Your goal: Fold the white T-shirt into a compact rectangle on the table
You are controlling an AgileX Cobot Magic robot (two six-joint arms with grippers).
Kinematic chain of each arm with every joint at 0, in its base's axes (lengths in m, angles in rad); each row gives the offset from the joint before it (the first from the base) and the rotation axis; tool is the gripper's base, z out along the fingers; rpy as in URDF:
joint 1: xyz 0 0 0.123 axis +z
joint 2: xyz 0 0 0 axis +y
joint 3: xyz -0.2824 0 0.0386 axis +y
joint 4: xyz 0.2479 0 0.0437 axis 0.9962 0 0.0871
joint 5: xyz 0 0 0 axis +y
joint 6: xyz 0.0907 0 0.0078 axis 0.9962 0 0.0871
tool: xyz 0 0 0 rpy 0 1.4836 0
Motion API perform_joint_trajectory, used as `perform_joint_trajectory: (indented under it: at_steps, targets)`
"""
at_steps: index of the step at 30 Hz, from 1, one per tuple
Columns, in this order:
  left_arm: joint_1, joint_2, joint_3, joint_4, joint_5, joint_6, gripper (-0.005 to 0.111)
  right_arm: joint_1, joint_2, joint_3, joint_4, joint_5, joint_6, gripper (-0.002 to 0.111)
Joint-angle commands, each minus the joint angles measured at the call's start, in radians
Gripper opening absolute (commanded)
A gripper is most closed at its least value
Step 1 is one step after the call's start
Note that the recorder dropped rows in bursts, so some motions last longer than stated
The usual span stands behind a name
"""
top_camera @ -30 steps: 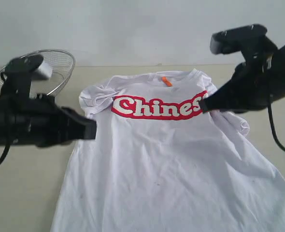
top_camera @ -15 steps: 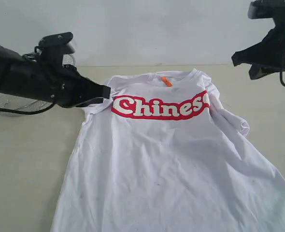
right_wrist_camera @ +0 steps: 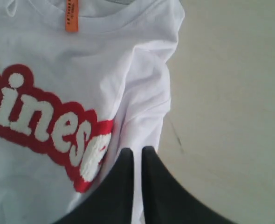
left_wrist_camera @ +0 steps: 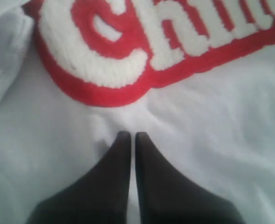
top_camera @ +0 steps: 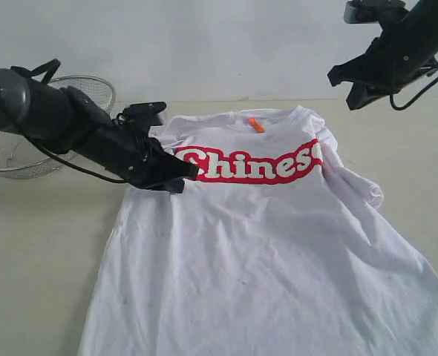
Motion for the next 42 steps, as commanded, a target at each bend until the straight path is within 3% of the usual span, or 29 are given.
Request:
perform_joint_trajectory:
  at_steps: [1,5,7,22,39,42]
  targets:
    - [0.043,0.051,-0.050,0.156,0.054,-0.143,0.005,-0.005,0.053,-0.073,0.009,0.034,-0.008,0.013]
    - [0.078,0.079,-0.062,0.162,0.065,-0.173,0.005,0.005,0.097,-0.095,0.009,0.021,-0.006,0.040]
    - [0.087,0.086,-0.062,0.185,0.065,-0.173,0.005,0.010,0.119,-0.095,0.009,-0.001,0.002,0.045]
    - [0.136,0.093,-0.062,0.391,0.122,-0.304,0.005,0.010,0.205,-0.095,0.047,0.010,0.035,0.044]
    - [0.136,0.093,-0.062,0.392,0.127,-0.304,0.005,0.010,0.281,-0.095,0.065,0.059,0.049,0.044]
    - [0.136,0.093,-0.062,0.392,0.127,-0.304,0.005,0.014,0.296,-0.095,0.065,0.063,0.053,0.035]
